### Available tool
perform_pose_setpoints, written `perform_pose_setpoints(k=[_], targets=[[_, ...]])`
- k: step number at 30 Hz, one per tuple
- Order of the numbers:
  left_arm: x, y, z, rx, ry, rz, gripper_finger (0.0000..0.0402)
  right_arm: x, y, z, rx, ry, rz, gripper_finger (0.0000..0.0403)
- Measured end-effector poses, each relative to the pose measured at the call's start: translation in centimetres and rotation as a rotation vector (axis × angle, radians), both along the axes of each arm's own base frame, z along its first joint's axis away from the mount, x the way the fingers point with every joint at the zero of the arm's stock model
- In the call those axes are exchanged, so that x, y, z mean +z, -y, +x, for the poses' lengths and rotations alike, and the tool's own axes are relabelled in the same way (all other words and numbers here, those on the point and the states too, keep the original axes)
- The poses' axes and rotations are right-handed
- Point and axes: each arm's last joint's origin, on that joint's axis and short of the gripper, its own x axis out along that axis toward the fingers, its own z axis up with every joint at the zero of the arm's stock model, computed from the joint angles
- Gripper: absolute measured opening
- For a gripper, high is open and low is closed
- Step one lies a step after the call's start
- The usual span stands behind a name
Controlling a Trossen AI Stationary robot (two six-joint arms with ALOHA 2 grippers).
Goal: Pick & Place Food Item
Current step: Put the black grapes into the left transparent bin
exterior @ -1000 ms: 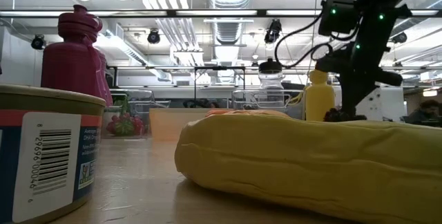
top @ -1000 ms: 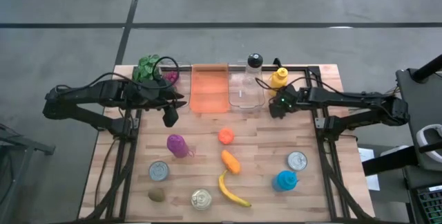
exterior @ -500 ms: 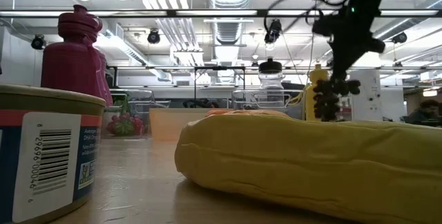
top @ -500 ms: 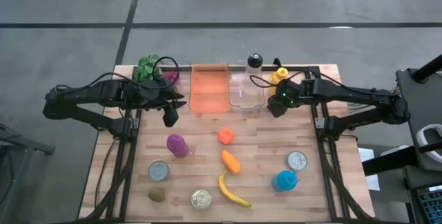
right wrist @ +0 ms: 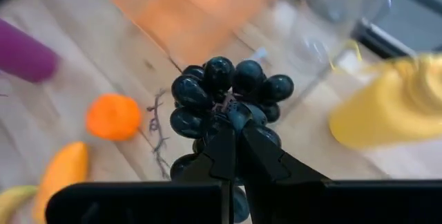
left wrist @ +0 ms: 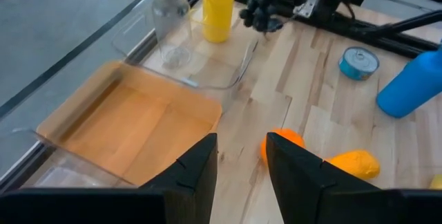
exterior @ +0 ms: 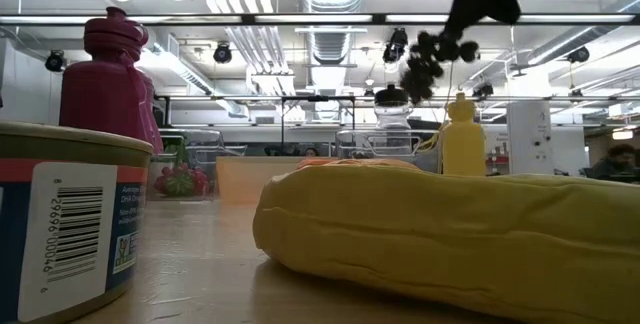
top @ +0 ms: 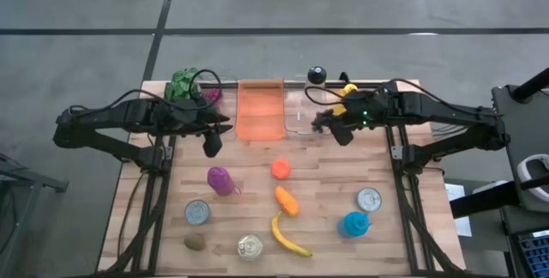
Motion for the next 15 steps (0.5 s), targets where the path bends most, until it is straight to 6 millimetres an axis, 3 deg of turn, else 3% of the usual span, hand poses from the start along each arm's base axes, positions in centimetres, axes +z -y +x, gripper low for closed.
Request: perform_pose_setpoints(k=[7, 15], targets=[[-1.1, 0.0, 1.8, -0.055, 0.108, 0.083, 0.0127, 1.1, 0.0, 1.1, 0.052, 0.131, -0.057, 0.0008], [-3.6, 0.0, 4.7, -0.104, 0.299, 0.209, 0.0132, 0.8, 0.2, 3.4, 0.116, 0.189, -0.085, 0.0008]])
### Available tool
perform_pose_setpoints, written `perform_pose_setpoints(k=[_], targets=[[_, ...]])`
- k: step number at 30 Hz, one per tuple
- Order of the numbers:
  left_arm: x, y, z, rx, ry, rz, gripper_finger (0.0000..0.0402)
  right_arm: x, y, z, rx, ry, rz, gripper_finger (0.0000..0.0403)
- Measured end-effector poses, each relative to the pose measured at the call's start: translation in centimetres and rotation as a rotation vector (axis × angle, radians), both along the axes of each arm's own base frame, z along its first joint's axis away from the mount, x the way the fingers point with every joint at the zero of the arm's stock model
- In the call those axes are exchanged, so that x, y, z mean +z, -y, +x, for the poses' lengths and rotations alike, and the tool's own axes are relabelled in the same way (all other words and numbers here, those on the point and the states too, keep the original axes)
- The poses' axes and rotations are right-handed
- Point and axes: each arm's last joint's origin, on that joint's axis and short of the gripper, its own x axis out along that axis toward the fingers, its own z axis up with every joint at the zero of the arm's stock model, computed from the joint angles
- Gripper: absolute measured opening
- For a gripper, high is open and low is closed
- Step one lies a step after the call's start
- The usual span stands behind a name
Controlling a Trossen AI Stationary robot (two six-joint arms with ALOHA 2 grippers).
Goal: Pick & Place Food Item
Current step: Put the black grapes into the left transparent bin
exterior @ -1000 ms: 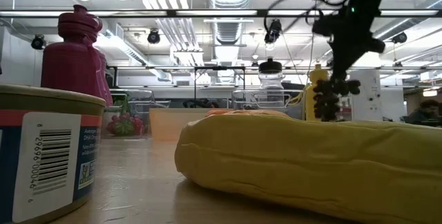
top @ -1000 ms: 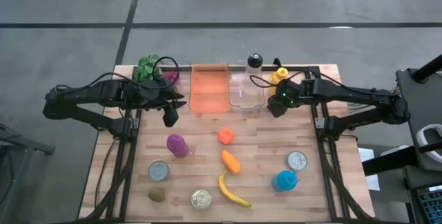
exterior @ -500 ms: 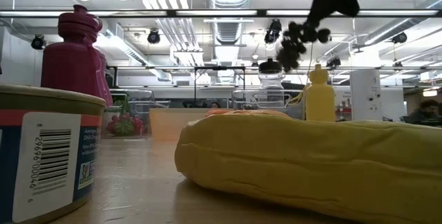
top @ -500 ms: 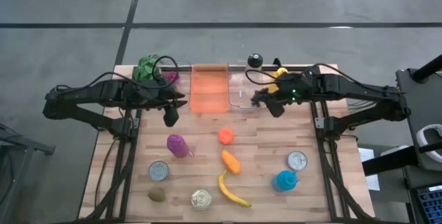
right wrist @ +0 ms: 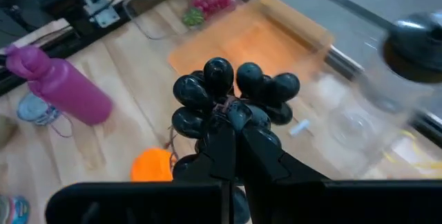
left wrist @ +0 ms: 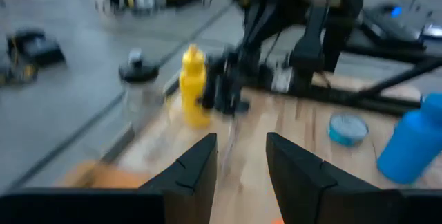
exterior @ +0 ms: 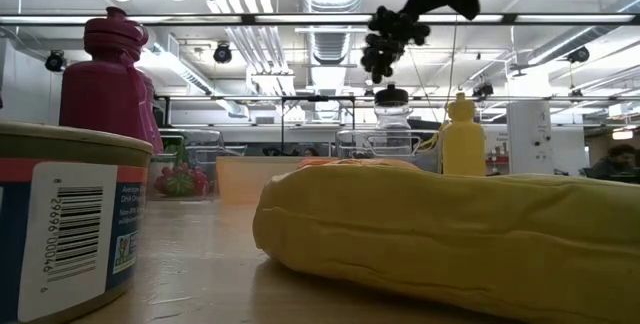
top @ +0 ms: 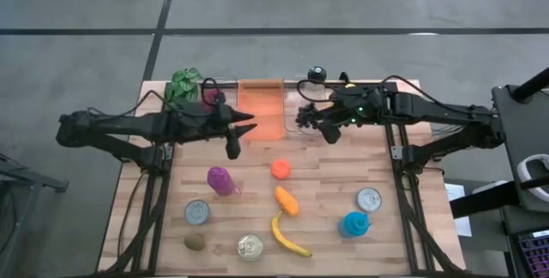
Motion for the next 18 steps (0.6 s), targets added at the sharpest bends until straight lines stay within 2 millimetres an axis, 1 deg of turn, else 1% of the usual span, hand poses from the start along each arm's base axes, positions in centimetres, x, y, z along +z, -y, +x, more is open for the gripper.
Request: perform_pose_setpoints(k=[4, 8, 13, 16, 18], targets=[[-1.2, 0.0, 1.1, -0.01, 0.049, 0.039, 0.0128, -0.6, 0.1, 1.7, 0.037, 0.025, -0.002, 0.0008], [-2.5, 0.0, 2.3, -0.01, 0.015, 0.039, 0.0127, -1.2, 0.2, 3.3, 0.075, 0.048, -0.008, 0.0008], [-4.0, -0.1, 3.8, -0.006, -0.02, 0.038, 0.013, -2.0, 0.2, 4.9, 0.142, 0.076, 0.024, 0.0008], [-4.5, -0.2, 4.5, -0.005, -0.037, 0.039, 0.0131, -2.6, 0.2, 5.6, 0.164, 0.072, 0.041, 0.0008], [-4.4, -0.2, 4.8, -0.004, -0.021, 0.038, 0.013, -3.0, 0.3, 5.9, 0.167, 0.056, 0.047, 0.0008]])
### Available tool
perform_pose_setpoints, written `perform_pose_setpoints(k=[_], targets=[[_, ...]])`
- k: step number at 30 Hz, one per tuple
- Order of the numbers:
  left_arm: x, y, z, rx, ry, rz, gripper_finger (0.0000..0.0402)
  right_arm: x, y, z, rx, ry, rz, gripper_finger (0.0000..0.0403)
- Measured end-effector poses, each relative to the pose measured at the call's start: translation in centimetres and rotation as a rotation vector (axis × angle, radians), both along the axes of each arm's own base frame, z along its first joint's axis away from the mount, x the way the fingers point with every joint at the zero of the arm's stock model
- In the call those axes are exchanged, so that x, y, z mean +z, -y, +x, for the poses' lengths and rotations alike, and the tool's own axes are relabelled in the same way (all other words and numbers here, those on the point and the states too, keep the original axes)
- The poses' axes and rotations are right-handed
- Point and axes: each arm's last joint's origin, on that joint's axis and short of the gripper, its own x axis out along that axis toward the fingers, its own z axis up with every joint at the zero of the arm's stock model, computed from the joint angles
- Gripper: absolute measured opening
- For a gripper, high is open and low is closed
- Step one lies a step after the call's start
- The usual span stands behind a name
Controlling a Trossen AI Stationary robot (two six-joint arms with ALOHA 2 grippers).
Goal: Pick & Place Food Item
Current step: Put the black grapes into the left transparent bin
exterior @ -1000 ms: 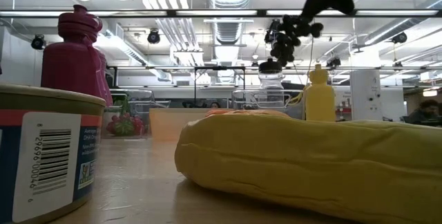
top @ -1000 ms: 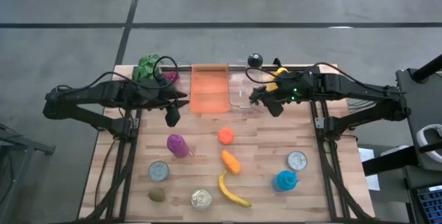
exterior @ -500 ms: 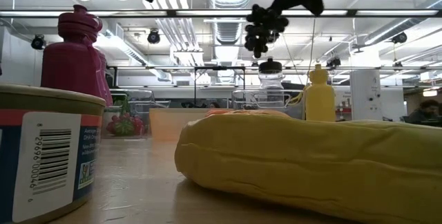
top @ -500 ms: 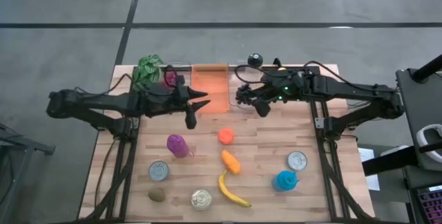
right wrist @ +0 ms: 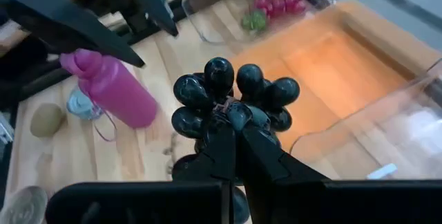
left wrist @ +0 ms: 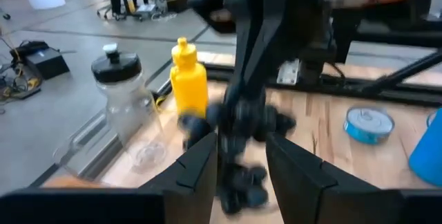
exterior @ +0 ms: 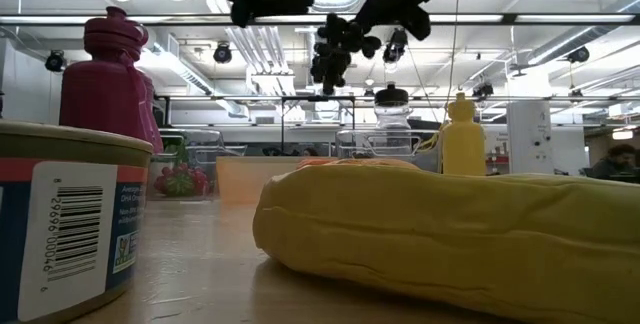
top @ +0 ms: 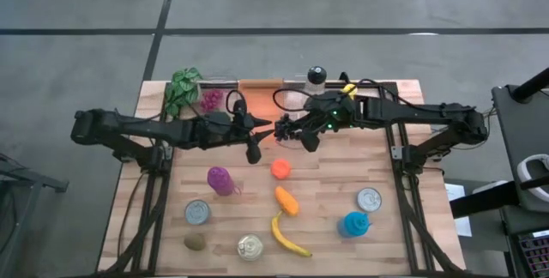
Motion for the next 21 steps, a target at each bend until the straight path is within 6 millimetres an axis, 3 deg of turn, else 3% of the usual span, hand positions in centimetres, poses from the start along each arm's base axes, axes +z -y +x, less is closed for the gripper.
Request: perform_pose_setpoints(k=[21], targets=[[-1.4, 0.0, 1.2, -0.005, -0.048, 0.023, 0.0126, 0.4, 0.2, 2.1, 0.017, 0.014, -0.006, 0.0008]])
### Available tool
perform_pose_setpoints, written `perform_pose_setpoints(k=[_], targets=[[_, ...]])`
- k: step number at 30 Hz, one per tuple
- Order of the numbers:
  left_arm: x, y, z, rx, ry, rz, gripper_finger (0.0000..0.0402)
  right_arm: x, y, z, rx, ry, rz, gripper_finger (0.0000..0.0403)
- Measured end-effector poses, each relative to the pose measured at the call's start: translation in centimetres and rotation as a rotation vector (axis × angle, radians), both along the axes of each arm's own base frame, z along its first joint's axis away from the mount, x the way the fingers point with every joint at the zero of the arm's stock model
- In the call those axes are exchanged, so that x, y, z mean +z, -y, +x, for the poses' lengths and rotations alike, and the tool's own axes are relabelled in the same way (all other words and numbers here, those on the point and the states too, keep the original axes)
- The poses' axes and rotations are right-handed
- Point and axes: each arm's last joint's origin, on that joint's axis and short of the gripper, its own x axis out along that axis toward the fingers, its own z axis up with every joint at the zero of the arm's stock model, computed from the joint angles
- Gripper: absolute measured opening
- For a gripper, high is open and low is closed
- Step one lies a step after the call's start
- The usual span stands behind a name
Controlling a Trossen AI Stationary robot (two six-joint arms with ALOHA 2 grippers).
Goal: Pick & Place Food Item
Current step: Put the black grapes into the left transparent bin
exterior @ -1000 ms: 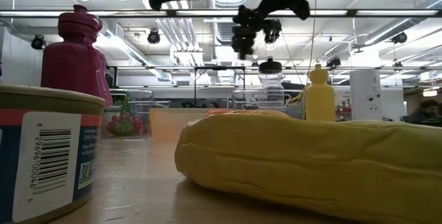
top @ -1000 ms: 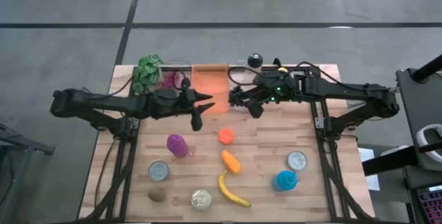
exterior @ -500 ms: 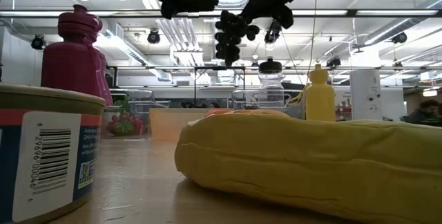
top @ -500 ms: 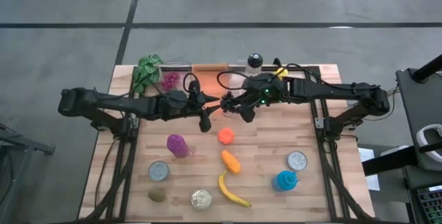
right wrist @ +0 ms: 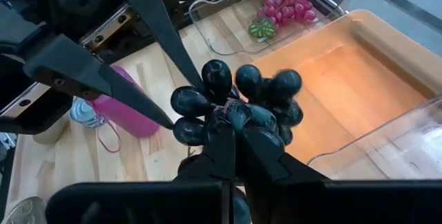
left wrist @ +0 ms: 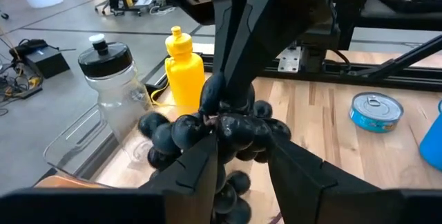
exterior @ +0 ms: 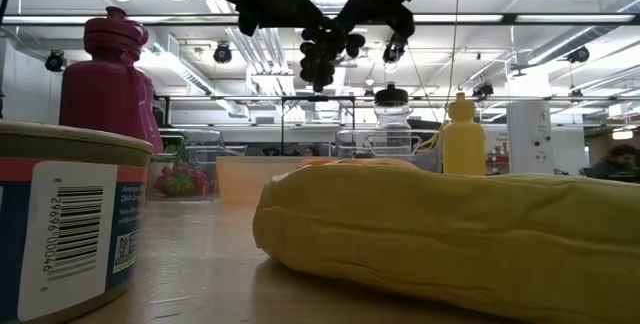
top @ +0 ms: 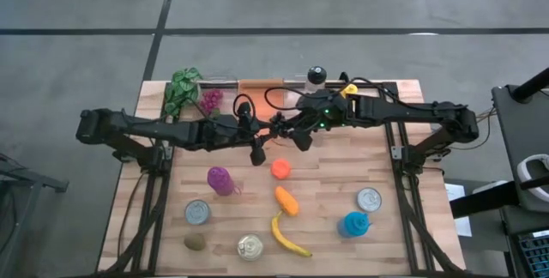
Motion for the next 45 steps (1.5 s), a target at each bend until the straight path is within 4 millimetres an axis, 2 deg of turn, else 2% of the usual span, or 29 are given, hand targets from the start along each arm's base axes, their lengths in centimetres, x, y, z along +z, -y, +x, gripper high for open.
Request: perform_pose_setpoints(k=[19, 23, 29, 37, 40, 45], targets=[[0.05, -0.6, -0.02, 0.038, 0.012, -0.014, 0.0126, 0.04, -0.08, 0.08, 0.002, 0.007, -0.001, 0.0008], [0.07, -0.63, -0.03, 0.047, 0.013, -0.01, 0.0101, 0.04, -0.17, 0.09, 0.005, 0.007, -0.001, 0.0008], [0.07, -0.63, -0.03, 0.044, 0.01, -0.002, 0.0016, 0.03, -0.26, 0.11, 0.008, 0.007, 0.0, 0.0008], [0.18, -0.62, 0.01, 0.037, 0.02, 0.004, 0.0003, 0.04, -0.26, 0.11, 0.001, 0.01, 0.01, 0.0009], [0.23, -0.64, 0.02, 0.037, 0.023, 0.004, 0.0002, 0.05, -0.27, 0.11, 0.001, 0.01, 0.01, 0.0024], [0.22, -0.63, 0.01, 0.035, 0.023, 0.003, 0.0001, 0.09, -0.29, 0.09, 0.002, 0.012, 0.009, 0.0074]])
